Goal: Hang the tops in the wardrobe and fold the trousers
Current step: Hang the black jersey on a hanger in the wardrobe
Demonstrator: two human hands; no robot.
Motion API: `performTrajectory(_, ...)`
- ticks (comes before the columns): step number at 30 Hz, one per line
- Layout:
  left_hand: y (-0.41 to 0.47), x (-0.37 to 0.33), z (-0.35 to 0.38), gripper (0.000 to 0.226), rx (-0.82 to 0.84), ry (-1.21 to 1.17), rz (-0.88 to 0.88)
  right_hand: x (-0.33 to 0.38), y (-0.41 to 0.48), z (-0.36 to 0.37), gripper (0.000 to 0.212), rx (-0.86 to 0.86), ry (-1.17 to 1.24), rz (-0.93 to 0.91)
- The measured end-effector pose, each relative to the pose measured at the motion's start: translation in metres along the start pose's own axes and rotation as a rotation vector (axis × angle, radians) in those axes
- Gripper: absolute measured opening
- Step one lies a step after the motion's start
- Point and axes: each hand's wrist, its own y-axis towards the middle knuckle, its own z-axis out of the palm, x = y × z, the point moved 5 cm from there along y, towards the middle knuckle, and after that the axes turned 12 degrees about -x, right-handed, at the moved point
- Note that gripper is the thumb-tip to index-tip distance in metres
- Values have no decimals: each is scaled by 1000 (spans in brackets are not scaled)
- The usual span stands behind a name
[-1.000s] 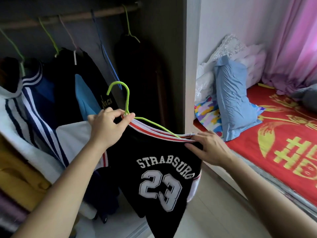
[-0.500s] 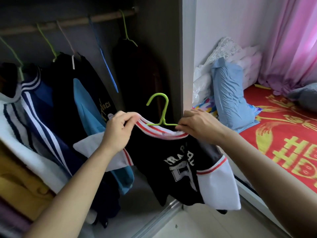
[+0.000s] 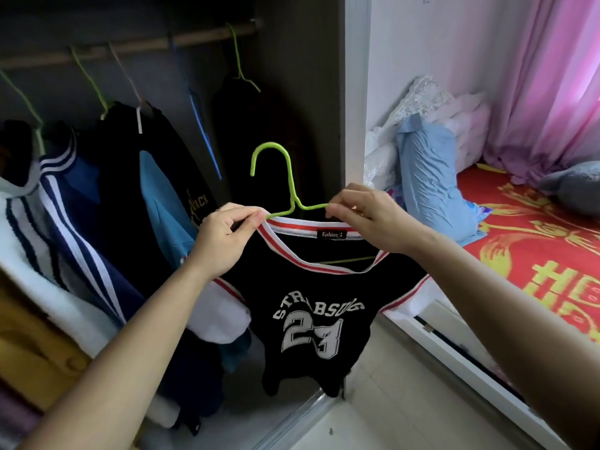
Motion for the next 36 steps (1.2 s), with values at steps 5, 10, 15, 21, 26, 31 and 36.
performTrajectory(5, 7, 1, -10, 26, 63, -54, -64, 11, 16, -10, 18, -83, 20, 39)
performTrajectory(10, 9, 21, -22, 22, 219, -89, -137, 21, 18, -13, 25, -1, -1, 178)
performTrajectory(15, 8, 35, -12, 25, 249, -69, -92, 33, 2, -1, 21, 469, 449, 589)
performTrajectory(21, 45, 52, -38, 41, 16, 747, 339, 55, 13, 8, 27, 336, 644, 670)
performTrajectory(26, 66, 68, -99, 49, -274, 1042, 413, 80, 30, 48, 30, 270, 703, 597)
performTrajectory(31, 75, 93, -125, 62, -186, 937, 254, 98, 61, 76, 26, 77, 785, 640)
performTrajectory(36, 78, 102, -140, 67, -130, 928, 262, 122, 114, 100, 22, -95, 882, 597)
